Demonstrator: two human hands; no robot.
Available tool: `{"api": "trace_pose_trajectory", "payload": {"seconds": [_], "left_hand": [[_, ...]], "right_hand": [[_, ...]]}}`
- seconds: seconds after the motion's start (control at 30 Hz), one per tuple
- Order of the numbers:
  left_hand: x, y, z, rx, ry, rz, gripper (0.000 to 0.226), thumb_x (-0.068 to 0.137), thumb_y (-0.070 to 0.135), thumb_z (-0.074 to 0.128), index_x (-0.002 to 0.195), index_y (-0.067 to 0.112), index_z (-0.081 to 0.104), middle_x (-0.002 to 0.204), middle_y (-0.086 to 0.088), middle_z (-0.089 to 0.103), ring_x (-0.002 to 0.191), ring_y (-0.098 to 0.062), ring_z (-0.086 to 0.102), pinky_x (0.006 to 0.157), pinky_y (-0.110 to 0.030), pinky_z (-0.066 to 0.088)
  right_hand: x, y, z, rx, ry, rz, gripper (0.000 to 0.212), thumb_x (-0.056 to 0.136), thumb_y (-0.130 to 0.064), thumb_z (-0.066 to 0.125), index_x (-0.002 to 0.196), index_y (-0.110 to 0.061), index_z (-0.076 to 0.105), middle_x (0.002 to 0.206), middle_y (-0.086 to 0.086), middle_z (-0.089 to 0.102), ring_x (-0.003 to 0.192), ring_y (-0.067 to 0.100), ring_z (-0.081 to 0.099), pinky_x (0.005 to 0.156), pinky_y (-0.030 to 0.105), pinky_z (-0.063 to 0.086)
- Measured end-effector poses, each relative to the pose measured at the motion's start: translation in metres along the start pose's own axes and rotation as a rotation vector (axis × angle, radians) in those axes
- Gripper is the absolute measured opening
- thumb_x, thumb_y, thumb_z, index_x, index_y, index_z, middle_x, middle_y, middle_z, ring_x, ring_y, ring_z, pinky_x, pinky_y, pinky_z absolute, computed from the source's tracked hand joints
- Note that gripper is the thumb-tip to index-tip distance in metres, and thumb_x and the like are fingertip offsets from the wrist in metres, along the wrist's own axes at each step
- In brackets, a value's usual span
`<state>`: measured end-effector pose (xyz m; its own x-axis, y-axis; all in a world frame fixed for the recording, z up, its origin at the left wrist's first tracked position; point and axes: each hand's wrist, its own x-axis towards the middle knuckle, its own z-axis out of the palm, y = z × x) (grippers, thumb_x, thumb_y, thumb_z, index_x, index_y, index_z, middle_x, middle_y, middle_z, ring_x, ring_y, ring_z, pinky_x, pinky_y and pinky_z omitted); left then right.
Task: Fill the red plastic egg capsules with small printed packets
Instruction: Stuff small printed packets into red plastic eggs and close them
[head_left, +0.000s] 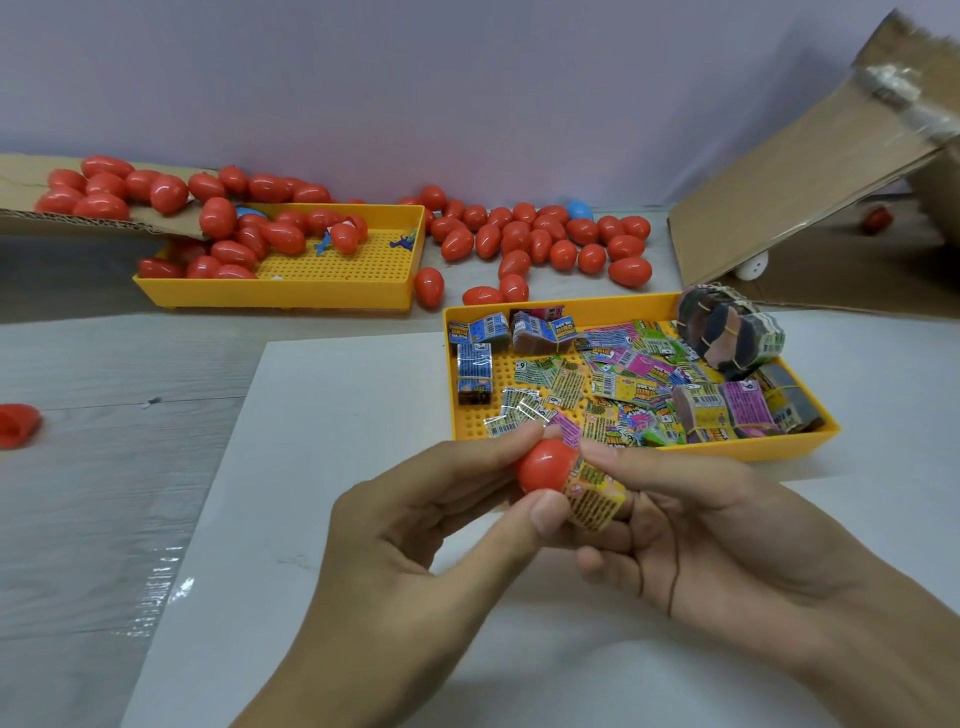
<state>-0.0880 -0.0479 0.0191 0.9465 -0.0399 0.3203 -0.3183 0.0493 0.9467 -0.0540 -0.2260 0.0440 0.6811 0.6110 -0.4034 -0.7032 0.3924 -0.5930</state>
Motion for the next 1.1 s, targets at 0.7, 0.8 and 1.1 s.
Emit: {"api": "trace_pose_trajectory", "payload": {"seconds": [0.7, 0.8, 1.1], "left_hand": [[-0.0014, -0.0066, 0.0000, 0.037, -0.070, 0.023, 0.037, 0.079, 0.025, 0.076, 0.116, 0.028, 0.073, 0.111, 0.003, 0.075, 0.106, -0.021, 0.071, 0.093, -0.033, 0.055], [-0.0009, -0.0078, 0.0006, 0.054, -0.056, 0.037, 0.038, 0.076, 0.023, 0.079, 0.114, 0.027, 0.073, 0.111, 0.004, 0.075, 0.105, -0.019, 0.071, 0.092, -0.031, 0.056], [0.0027, -0.0036, -0.0012, -0.004, -0.017, 0.021, 0.041, 0.072, 0.019, 0.081, 0.112, 0.026, 0.072, 0.111, -0.001, 0.074, 0.102, -0.024, 0.072, 0.083, -0.029, 0.058]], "right_hand": [[-0.0021, -0.0008, 0.0002, -0.203, 0.033, -0.056, 0.036, 0.072, -0.023, 0.079, 0.101, -0.003, 0.074, 0.100, 0.025, 0.069, 0.096, 0.036, 0.063, 0.060, 0.028, 0.057], [-0.0023, -0.0001, 0.0008, -0.267, 0.040, -0.075, 0.044, 0.073, -0.028, 0.079, 0.104, 0.002, 0.071, 0.104, 0.028, 0.069, 0.097, 0.037, 0.064, 0.061, 0.028, 0.057], [-0.0038, 0.0005, 0.0068, -0.411, 0.107, -0.219, 0.034, 0.073, -0.032, 0.075, 0.089, -0.003, 0.074, 0.084, 0.016, 0.074, 0.071, 0.022, 0.072, 0.053, 0.026, 0.056]]}}
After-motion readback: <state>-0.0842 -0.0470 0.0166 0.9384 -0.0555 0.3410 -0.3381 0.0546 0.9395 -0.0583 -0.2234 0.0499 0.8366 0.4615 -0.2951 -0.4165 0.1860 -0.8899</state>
